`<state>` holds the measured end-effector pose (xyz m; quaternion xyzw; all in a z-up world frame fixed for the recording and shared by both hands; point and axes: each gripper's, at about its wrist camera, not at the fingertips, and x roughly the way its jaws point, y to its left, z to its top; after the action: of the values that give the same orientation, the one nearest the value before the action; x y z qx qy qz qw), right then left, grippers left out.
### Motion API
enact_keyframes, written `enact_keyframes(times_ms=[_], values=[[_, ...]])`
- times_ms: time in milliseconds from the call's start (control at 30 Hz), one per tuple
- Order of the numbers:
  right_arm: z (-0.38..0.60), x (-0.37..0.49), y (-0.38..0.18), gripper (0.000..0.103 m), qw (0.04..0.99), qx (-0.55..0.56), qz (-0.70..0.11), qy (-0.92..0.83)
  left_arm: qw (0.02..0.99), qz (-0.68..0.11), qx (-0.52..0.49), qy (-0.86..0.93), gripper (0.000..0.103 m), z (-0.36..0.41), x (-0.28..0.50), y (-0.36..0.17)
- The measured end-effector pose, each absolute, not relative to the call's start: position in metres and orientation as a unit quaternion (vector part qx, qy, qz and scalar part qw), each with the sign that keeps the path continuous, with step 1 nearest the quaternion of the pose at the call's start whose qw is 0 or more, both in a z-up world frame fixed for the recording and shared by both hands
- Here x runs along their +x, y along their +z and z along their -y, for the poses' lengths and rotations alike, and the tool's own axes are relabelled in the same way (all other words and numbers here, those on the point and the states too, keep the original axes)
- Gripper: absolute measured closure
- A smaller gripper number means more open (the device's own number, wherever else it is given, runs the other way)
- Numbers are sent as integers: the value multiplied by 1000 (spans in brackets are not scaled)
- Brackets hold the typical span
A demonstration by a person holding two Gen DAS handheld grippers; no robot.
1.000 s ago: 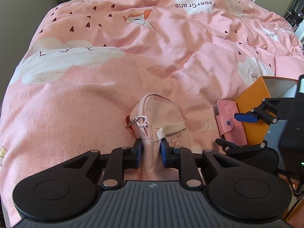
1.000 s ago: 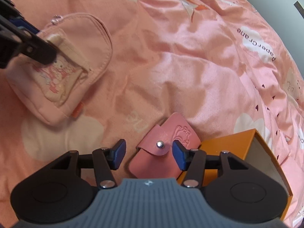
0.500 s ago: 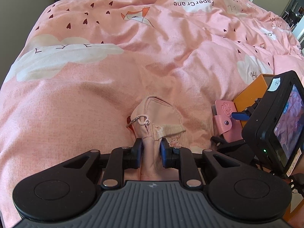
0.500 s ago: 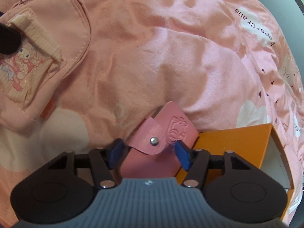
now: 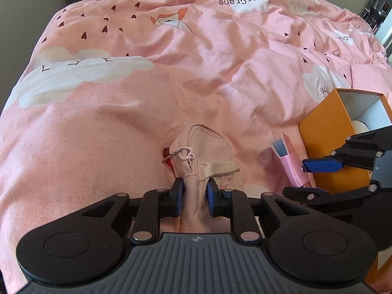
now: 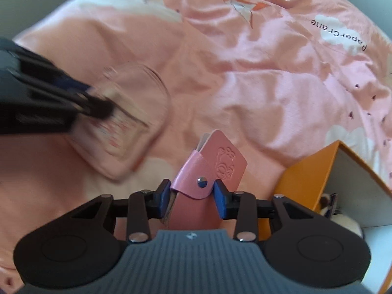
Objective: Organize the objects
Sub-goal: 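Lift the pouch with the left gripper while the right lifts the wallet upright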
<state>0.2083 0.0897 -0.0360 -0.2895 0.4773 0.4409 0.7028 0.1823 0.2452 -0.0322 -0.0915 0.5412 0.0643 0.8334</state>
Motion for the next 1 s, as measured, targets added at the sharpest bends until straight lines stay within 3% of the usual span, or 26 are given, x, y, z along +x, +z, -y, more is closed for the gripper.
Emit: enact_keyframes(times_ms=[167, 300, 433, 633, 700, 1000], values=[[-93, 216, -43, 63, 679, -194, -536, 463, 831, -546, -88, 65, 81, -242, 184, -33], [-95, 221, -53, 62, 680, -181, -552, 447, 828, -549, -88, 65, 81, -241, 186, -36], [-93, 222, -50, 62, 682, -201, -564, 420, 827, -551, -92, 65, 81, -241, 186, -37], [-91, 214, -38, 66, 706, -273, -517, 400, 828, -550, -91, 64, 81, -241, 185, -38], [-85, 219, -40, 72, 701, -273, -522, 402, 827, -551, -93, 62, 80, -240, 184, -38], [-86, 235, -55, 72, 688, -264, -548, 395, 812, -568, -114, 71, 75, -238, 190, -44]])
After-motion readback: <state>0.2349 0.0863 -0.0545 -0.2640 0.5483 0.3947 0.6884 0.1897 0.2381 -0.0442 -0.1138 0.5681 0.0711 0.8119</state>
